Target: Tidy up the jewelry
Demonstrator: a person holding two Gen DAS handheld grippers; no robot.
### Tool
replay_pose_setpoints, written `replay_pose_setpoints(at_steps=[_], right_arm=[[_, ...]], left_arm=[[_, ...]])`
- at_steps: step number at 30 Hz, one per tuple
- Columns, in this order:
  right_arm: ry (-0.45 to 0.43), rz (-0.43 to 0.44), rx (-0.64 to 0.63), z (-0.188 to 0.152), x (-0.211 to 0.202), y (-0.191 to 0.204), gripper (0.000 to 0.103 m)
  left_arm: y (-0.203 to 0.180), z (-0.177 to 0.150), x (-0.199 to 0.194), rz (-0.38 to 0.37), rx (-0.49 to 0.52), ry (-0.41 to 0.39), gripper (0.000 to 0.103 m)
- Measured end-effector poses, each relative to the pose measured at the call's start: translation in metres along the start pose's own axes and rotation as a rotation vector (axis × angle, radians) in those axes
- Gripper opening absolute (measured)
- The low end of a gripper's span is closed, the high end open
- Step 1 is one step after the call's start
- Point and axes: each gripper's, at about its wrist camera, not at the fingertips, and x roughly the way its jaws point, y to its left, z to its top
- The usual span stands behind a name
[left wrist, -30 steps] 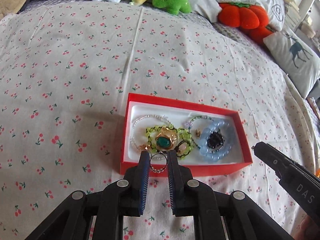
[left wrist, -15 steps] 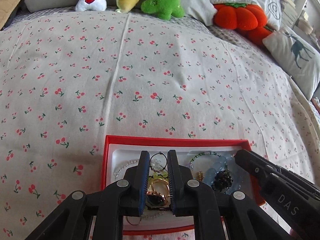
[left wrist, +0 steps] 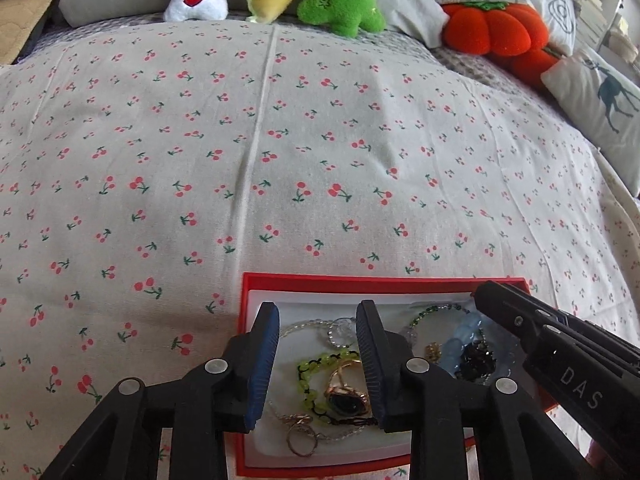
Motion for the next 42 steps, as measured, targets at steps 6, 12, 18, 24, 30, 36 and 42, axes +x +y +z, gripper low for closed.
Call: replay_pose_setpoints(at_steps=[6,12,18,24,30,36,42], right_arm=[[0.013,0.046,-0.016,0.001,0.002,0.011,0.011],[0.028,0.072,0.008,0.002,0.005,0.012,0.012],[0.015,0.073,0.065,0.003,-0.003,-0.001,0.032],[0.009,0.050,0.099,-0.008,-0.025,-0.018,0.040],[0.024,0.032,0.094,-0.028,-0.053,-0.021,0.050],[0.017,-0.053,0.065,-0.056,-0.088,-0.015,0.060],[0.017,-0.229,0.006,-0.089,-0.114,-0.007,0.081]], left_arm=[[0.010,-0.005,-0.003,-0.025,-0.036,0.020,0.036],[0.007,-0.006,-0.004,-0.027,-0.022,0.017,0.039],[0.008,-0.006,-0.010,-0.052,-0.032,0.013,0.046],[0.004,-0.017,-0.023,-0.019,-0.028,0.025,0.055],[0.001,-0.033,-0.043,0.050,-0.026,0.035,0.066],[-0.002,-0.058,-0.071,0.144,-0.010,0.023,0.096],[-0.003,-0.084,-0.095,0.234,0.019,0.027,0.102]])
